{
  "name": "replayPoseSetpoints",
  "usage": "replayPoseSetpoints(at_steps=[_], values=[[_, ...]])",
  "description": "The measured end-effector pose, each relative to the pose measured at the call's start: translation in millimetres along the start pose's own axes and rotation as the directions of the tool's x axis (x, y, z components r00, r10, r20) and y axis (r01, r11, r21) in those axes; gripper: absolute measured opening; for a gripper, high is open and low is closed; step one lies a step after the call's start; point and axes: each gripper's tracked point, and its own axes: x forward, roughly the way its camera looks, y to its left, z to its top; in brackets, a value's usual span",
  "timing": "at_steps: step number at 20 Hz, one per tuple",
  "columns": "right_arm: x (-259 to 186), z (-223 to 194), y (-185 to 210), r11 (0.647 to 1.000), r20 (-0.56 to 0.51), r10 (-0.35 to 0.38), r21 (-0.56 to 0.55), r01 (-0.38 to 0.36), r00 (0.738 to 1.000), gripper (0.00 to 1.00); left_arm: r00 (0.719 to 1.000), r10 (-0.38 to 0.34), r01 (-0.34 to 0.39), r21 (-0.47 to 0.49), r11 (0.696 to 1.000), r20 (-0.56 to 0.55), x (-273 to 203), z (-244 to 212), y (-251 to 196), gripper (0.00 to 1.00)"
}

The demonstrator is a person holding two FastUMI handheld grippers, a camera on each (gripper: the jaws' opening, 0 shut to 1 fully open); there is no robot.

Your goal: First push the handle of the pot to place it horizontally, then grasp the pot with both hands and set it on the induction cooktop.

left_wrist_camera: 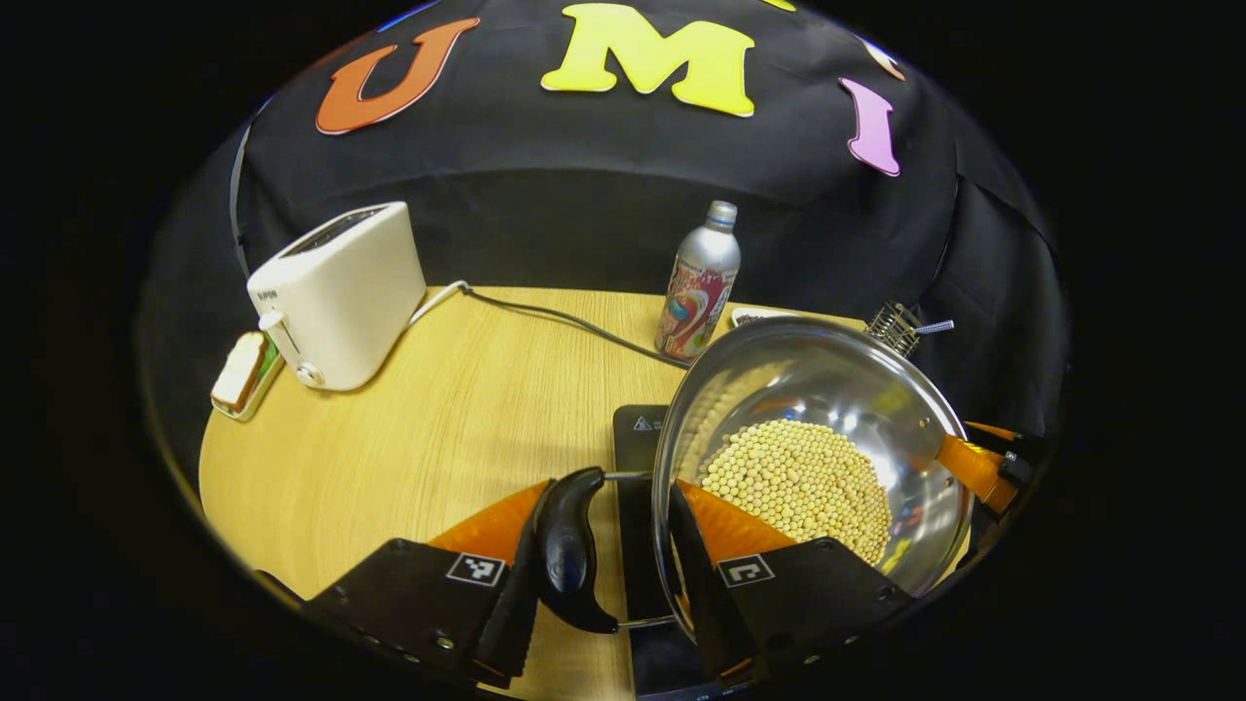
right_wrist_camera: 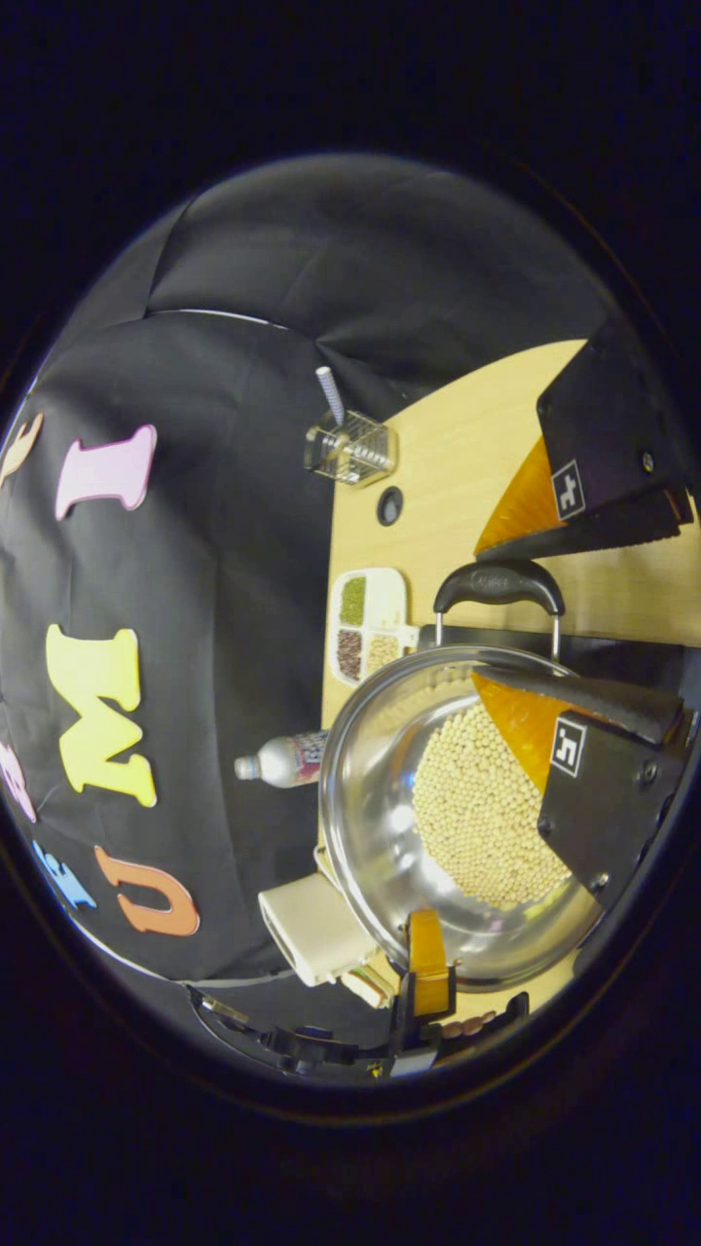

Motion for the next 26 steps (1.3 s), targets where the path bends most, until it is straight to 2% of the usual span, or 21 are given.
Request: replayPoseSetpoints(at_steps=[1, 6, 7, 9, 12, 13, 14, 15, 16, 19, 21, 22, 23, 24, 26], values=[[-3.7, -5.9, -0.9, 1.000, -0.005, 0.004, 0.005, -0.004, 1.000, 0.60, 1.000, 0.006, -0.006, 0.013, 1.000, 0.012, 5.6, -2.0, 0.6, 0.65], [-1.3, -3.7, -0.7, 1.000, 0.051, 0.004, 0.030, -0.005, 0.999, 0.60, 0.998, -0.004, 0.003, 0.012, 1.000, 0.067, 4.1, -1.2, 1.5, 0.64], [-1.2, -2.4, -0.8, 1.000, 0.061, 0.005, 0.029, -0.007, 0.998, 0.58, 0.997, -0.004, 0.004, 0.009, 1.000, 0.075, 5.3, -0.7, 1.7, 0.65], [-2.1, -4.1, -1.6, 0.999, 0.073, 0.004, 0.041, -0.007, 0.997, 0.60, 0.996, -0.002, 0.002, 0.007, 1.000, 0.092, 4.7, 0.2, 1.6, 0.64], [-3.1, -3.5, -2.5, 0.998, 0.103, 0.001, 0.064, -0.008, 0.995, 0.58, 0.993, -0.009, 0.011, -0.018, 1.000, 0.120, 6.0, 3.5, 0.7, 0.64], [-3.6, -1.5, -2.7, 0.997, 0.120, 0.001, 0.073, -0.010, 0.993, 0.60, 0.991, -0.011, 0.015, -0.026, 1.000, 0.132, 5.4, 4.0, 0.8, 0.64], [-2.8, -1.7, -3.2, 0.996, 0.135, 0.005, 0.089, -0.017, 0.991, 0.61, 0.989, -0.014, 0.019, -0.033, 0.999, 0.147, 5.0, 5.3, 0.1, 0.74], [-2.9, -0.4, -2.8, 0.993, 0.149, 0.010, 0.113, -0.027, 0.989, 0.61, 0.986, -0.019, 0.026, -0.045, 0.999, 0.164, 5.7, 7.5, -0.1, 0.74], [-3.3, -0.2, -2.4, 0.992, 0.157, 0.013, 0.125, -0.033, 0.987, 0.61, 0.984, -0.024, 0.034, -0.049, 0.998, 0.175, 4.9, 7.5, -0.5, 0.65], [-5.7, -2.0, -4.7, 0.992, 0.145, 0.008, 0.126, -0.026, 0.989, 0.62, 0.978, -0.043, 0.061, -0.083, 0.995, 0.203, 4.1, 10.8, -2.7, 0.66], [-11.5, -0.2, -0.5, 0.990, 0.145, 0.034, 0.129, -0.053, 0.989, 0.69, 0.974, -0.038, 0.057, -0.079, 0.995, 0.225, -4.8, 14.4, -2.3, 0.81], [-21.1, 1.5, -0.6, 0.990, 0.160, 0.043, 0.127, -0.064, 0.986, 0.72, 0.972, -0.033, 0.049, -0.061, 0.997, 0.233, -8.9, 14.8, -1.7, 0.75], [-27.7, 5.2, -0.8, 0.990, 0.178, 0.045, 0.125, -0.068, 0.983, 0.78, 0.968, -0.030, 0.044, -0.052, 0.998, 0.248, -16.6, 17.7, -1.9, 0.94], [-38.5, 9.3, -0.2, 0.991, 0.205, 0.047, 0.112, -0.071, 0.978, 0.78, 0.961, -0.033, 0.046, -0.043, 0.998, 0.276, -24.9, 22.4, -3.4, 0.94], [-61.3, 14.7, -0.6, 0.995, 0.255, 0.034, 0.080, -0.056, 0.966, 0.87, 0.937, -0.023, 0.034, -0.027, 0.999, 0.349, -46.5, 31.3, -4.6, 0.95]])
